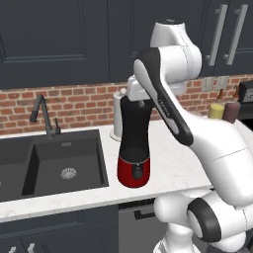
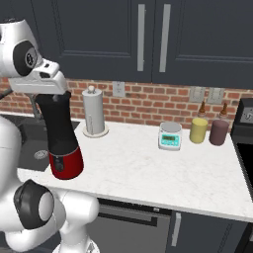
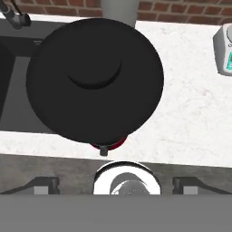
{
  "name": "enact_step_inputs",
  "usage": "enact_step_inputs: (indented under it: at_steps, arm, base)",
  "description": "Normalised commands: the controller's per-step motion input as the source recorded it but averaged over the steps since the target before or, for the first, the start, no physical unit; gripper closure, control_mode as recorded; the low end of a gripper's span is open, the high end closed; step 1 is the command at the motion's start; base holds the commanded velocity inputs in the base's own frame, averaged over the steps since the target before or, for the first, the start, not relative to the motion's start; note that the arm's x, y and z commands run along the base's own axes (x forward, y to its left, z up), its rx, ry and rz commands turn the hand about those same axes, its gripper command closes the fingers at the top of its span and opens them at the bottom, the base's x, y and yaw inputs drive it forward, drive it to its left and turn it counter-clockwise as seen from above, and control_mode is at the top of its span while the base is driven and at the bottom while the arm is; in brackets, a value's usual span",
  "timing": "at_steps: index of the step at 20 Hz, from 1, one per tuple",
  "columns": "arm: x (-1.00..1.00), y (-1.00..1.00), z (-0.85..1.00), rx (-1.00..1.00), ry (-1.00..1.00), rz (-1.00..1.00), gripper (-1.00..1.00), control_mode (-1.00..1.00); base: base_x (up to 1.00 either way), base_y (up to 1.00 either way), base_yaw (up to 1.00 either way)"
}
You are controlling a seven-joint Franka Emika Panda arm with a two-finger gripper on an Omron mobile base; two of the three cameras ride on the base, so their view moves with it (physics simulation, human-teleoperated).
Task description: Close the lid blender by securely placing the lid on top.
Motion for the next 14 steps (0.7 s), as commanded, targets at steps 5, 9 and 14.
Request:
enact_step_inputs:
  at_steps: [5,9,14]
  arm:
    - [-0.47,-0.69,0.00,0.21,-0.21,0.00,-1.00,-1.00]
    - [-0.21,-0.53,0.00,0.25,-0.11,0.01,-1.00,-1.00]
    - [-0.14,-0.49,0.00,0.25,-0.08,0.00,-1.00,-1.00]
  base:
    - [0.00,0.00,0.00]
    - [0.00,0.00,0.00]
    - [0.00,0.00,0.00]
